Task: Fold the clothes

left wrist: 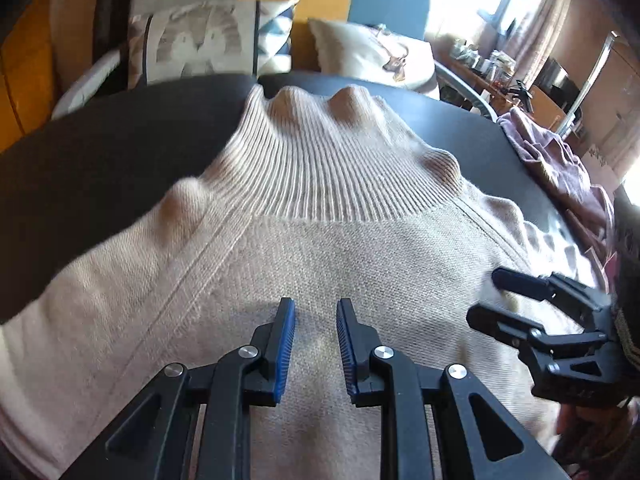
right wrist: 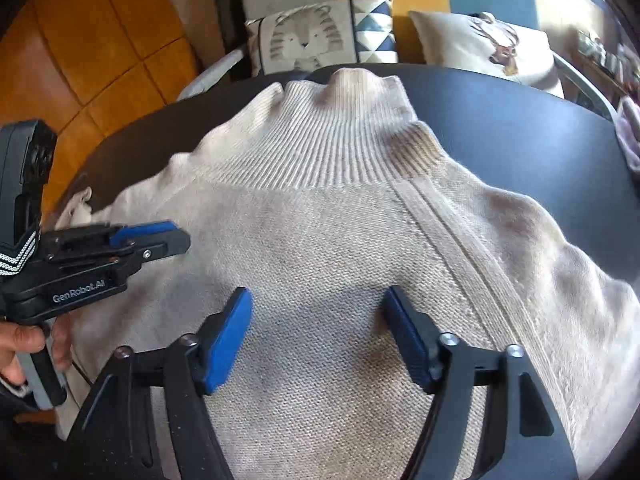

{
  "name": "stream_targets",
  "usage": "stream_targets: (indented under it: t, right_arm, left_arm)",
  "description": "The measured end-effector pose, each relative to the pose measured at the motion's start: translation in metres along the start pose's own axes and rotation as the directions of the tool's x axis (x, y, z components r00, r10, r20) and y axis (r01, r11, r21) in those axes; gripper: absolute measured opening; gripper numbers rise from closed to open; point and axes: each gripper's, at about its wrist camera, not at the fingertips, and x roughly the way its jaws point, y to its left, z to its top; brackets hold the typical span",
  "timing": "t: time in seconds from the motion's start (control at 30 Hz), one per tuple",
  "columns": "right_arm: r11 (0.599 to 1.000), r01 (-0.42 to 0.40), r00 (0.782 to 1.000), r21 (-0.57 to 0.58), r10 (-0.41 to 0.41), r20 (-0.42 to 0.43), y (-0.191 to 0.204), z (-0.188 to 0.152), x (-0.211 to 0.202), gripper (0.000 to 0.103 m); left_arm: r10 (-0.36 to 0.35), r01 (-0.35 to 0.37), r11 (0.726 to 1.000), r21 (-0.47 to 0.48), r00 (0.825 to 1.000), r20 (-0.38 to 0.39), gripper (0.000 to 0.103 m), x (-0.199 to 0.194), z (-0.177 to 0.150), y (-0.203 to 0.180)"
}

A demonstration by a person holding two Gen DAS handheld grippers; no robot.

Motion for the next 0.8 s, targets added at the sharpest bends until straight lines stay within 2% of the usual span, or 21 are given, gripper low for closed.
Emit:
stream_targets:
  t: [0.07, 0.23, 0.37, 0.4, 0.43, 0.5, 0.6, 0.7, 0.8]
  right_arm:
    - [1.000, 0.010, 1.000, 0.019, -0.010, -0.010, 0.001, 0.005, -0.003, 0.073]
    - [0.997, 0.034, 0.999, 0.071, -0.037, 0.039, -0.006, -0.007, -0.032, 0.074]
    - [0.993, 0.067, 0.998, 0.097, -0.066, -0.023, -0.013, -0.030, -0.027, 0.074]
    - [0.994, 0.074, 0.997, 0.075, -0.073, -0.006, -0.012, -0.033, -0.027, 0.075]
    - [0.995, 0.080, 0.997, 0.053, -0.080, 0.013, -0.010, -0.037, -0.028, 0.080]
    - [0.995, 0.103, 0.995, 0.007, -0.103, 0.005, -0.003, -0.037, -0.025, 0.086]
    - [0.992, 0.123, 0.992, -0.011, -0.124, -0.015, 0.006, -0.033, -0.027, 0.086]
    - [0.996, 0.089, 0.996, 0.029, -0.089, -0.008, 0.001, -0.039, -0.032, 0.086]
    - [0.993, 0.111, 0.994, -0.045, -0.111, 0.011, 0.005, -0.047, -0.031, 0.090]
  left_arm:
    - [0.009, -0.009, 1.000, 0.007, 1.000, -0.001, 0.021, -0.002, 0.000, -0.001]
    - [0.027, -0.027, 0.999, -0.045, 1.000, 0.001, 0.021, -0.025, -0.005, 0.002]
    - [0.037, -0.037, 0.999, -0.035, 0.999, -0.020, 0.021, -0.028, -0.025, 0.000]
    - [0.044, -0.044, 0.999, -0.026, 0.999, -0.009, 0.021, -0.028, -0.028, 0.000]
    - [0.051, -0.051, 0.999, -0.017, 0.999, 0.001, 0.021, -0.028, -0.032, -0.001]
    - [0.059, -0.059, 0.998, -0.012, 0.998, 0.012, 0.022, -0.028, -0.036, -0.001]
    - [0.047, -0.047, 0.998, -0.049, 0.999, -0.002, 0.022, -0.035, -0.034, 0.004]
    - [0.054, -0.054, 0.997, -0.061, 0.999, 0.005, 0.022, -0.041, -0.039, 0.011]
    - [0.060, -0.059, 0.996, -0.060, 0.998, 0.015, 0.022, -0.040, -0.045, 0.018]
